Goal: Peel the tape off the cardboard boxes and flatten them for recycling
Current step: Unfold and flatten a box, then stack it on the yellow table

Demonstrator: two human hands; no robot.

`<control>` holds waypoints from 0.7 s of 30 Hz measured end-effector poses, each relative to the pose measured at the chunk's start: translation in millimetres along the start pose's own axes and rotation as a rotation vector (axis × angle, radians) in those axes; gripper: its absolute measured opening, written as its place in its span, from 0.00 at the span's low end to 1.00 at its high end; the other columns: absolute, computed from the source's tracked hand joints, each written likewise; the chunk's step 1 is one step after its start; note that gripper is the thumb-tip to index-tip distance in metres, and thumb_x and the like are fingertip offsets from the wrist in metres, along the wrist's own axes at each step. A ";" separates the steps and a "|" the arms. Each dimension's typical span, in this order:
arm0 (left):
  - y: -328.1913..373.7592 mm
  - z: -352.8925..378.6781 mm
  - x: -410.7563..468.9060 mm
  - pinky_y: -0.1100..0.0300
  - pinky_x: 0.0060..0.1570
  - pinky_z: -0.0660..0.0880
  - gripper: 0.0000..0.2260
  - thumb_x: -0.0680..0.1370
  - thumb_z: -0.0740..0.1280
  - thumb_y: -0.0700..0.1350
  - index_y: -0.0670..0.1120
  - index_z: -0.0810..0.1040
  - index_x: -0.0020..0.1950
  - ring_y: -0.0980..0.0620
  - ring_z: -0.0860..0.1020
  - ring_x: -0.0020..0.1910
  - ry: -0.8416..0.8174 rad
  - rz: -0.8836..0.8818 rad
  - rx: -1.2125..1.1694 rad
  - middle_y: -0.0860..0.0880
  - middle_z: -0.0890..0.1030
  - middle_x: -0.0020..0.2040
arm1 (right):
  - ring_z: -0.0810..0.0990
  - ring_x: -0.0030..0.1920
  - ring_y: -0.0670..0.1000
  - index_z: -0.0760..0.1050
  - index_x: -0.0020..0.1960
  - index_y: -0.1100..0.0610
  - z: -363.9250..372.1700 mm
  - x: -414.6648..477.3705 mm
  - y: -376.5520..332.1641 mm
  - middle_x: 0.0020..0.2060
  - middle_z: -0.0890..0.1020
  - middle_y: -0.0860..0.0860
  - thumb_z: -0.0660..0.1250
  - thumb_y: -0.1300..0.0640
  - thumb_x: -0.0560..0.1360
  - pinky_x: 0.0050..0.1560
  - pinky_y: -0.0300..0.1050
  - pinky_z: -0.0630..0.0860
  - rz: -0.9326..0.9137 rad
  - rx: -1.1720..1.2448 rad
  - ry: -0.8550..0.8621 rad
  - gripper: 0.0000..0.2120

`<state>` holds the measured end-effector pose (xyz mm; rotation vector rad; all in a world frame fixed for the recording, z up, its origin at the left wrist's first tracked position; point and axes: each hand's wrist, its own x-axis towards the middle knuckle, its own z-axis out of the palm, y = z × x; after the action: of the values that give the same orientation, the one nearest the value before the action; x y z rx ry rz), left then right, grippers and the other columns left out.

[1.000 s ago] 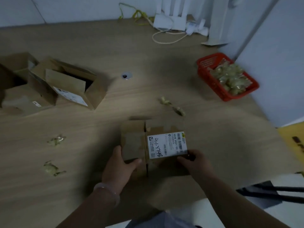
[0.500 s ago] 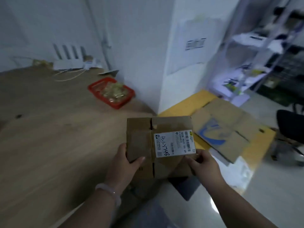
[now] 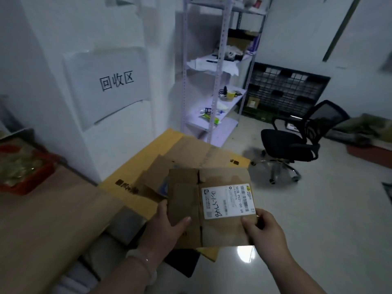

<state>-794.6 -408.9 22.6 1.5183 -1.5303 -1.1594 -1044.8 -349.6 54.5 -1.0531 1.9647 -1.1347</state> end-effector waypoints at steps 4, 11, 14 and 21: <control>11.8 36.7 48.3 0.74 0.35 0.72 0.35 0.71 0.71 0.61 0.57 0.57 0.72 0.69 0.71 0.45 -0.030 -0.017 -0.027 0.67 0.70 0.51 | 0.77 0.43 0.38 0.74 0.55 0.47 -14.1 59.4 4.3 0.43 0.80 0.40 0.71 0.54 0.73 0.33 0.29 0.69 -0.011 -0.045 0.010 0.12; 30.5 74.5 137.7 0.61 0.49 0.75 0.31 0.71 0.73 0.57 0.56 0.61 0.69 0.59 0.72 0.49 0.029 -0.166 -0.077 0.64 0.69 0.51 | 0.76 0.43 0.38 0.72 0.56 0.45 -14.3 176.8 -10.9 0.43 0.78 0.38 0.71 0.53 0.74 0.35 0.33 0.69 -0.009 -0.132 -0.069 0.13; 37.8 83.4 167.8 0.57 0.52 0.77 0.26 0.71 0.73 0.55 0.55 0.65 0.63 0.56 0.74 0.54 0.062 -0.188 -0.066 0.58 0.73 0.53 | 0.76 0.44 0.39 0.71 0.56 0.45 -8.3 222.4 -19.3 0.43 0.77 0.39 0.70 0.53 0.75 0.35 0.34 0.69 -0.037 -0.140 -0.111 0.13; 19.8 81.4 194.2 0.54 0.53 0.74 0.28 0.70 0.74 0.55 0.53 0.62 0.62 0.49 0.74 0.53 0.259 -0.415 -0.063 0.53 0.72 0.53 | 0.75 0.48 0.46 0.69 0.55 0.44 47.2 295.3 -24.1 0.45 0.75 0.40 0.69 0.51 0.75 0.42 0.40 0.72 -0.072 -0.240 -0.361 0.12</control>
<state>-894.2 -592.1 -12.7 1.9158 -1.0266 -1.1635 -1141.1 -631.5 18.8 -1.3580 1.8106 -0.6936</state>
